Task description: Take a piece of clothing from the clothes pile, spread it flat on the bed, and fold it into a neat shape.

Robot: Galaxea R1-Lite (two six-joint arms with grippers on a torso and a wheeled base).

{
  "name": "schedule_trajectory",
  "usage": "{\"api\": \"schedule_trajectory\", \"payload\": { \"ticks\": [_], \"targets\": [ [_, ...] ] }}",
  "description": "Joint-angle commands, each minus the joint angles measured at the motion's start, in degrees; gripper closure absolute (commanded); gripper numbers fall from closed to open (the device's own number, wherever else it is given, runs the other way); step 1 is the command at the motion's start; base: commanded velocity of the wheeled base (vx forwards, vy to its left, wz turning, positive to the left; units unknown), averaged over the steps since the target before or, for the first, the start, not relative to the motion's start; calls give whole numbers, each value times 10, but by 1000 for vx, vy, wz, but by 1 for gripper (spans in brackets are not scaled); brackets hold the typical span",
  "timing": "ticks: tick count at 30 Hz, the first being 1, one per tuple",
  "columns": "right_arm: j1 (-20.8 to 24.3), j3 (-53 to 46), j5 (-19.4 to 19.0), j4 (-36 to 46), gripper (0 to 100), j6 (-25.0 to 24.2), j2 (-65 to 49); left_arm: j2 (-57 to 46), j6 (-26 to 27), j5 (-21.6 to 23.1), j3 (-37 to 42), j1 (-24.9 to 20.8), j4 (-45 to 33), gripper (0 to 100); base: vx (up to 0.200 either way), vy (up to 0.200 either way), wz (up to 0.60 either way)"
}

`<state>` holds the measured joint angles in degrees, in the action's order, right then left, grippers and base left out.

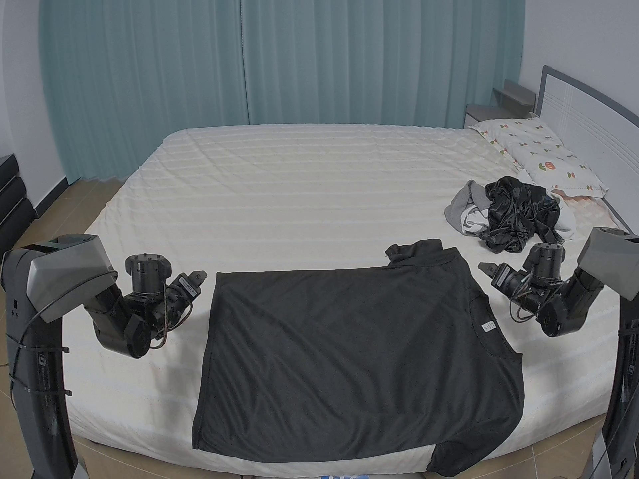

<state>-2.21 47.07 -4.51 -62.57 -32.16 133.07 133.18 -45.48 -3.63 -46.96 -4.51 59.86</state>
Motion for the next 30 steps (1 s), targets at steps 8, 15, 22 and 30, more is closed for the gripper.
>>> {"api": "schedule_trajectory", "payload": {
  "ticks": [8, 15, 22, 30],
  "targets": [
    [-17, -213, -37, -49, 0, 1, -131, -166, -61, 12, 248, -49, 58, 0, -200, 0, 0],
    [-27, -214, -66, -47, 0, 2, -131, -157, -86, 13, 283, -67, 59, 0, -57, 0, 0],
    [-46, -189, -117, -36, 0, 3, -84, -135, -119, 14, 289, -69, 76, 0, 0, 0, 0],
    [-41, -151, -117, -33, 0, 4, -48, -132, -130, 16, 287, -110, 92, 0, 0, -125, 0]
  ]
}}
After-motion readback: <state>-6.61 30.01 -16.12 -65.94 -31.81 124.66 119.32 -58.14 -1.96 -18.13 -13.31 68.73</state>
